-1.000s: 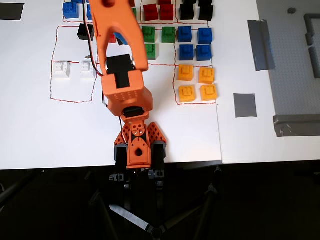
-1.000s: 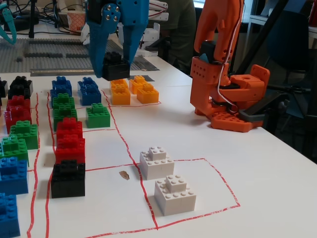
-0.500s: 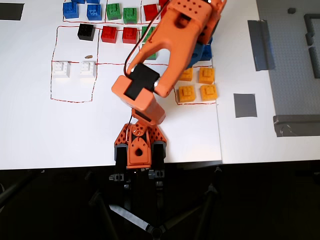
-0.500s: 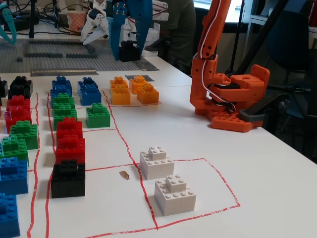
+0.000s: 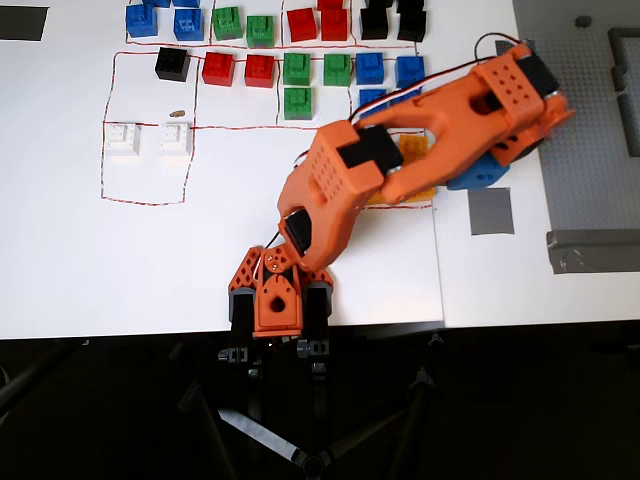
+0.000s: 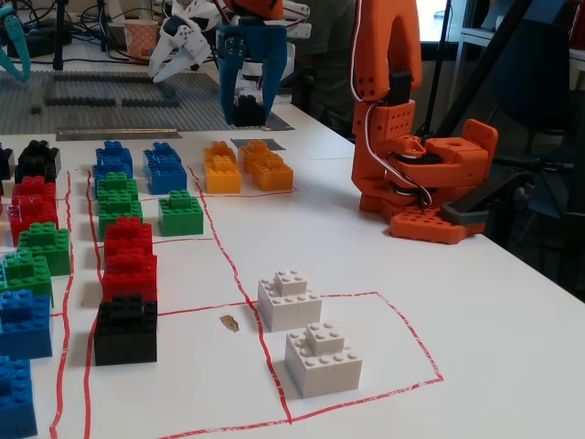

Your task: Grab the block and put it in the grey marker

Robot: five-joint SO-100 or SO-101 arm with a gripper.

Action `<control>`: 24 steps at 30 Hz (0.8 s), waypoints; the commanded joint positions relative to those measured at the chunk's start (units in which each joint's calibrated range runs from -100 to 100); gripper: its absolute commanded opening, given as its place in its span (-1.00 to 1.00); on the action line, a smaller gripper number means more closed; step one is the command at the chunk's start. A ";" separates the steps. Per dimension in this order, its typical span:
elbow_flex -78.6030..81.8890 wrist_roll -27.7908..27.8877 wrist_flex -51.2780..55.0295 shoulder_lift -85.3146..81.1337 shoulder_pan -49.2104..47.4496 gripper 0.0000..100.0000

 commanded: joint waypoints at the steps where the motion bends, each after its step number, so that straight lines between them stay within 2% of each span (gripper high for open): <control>1: -9.33 2.20 -2.25 -0.65 3.76 -1.00; 14: -29.31 6.11 -4.04 16.97 11.83 -1.00; 24: -35.57 7.18 -4.12 24.31 14.74 -1.00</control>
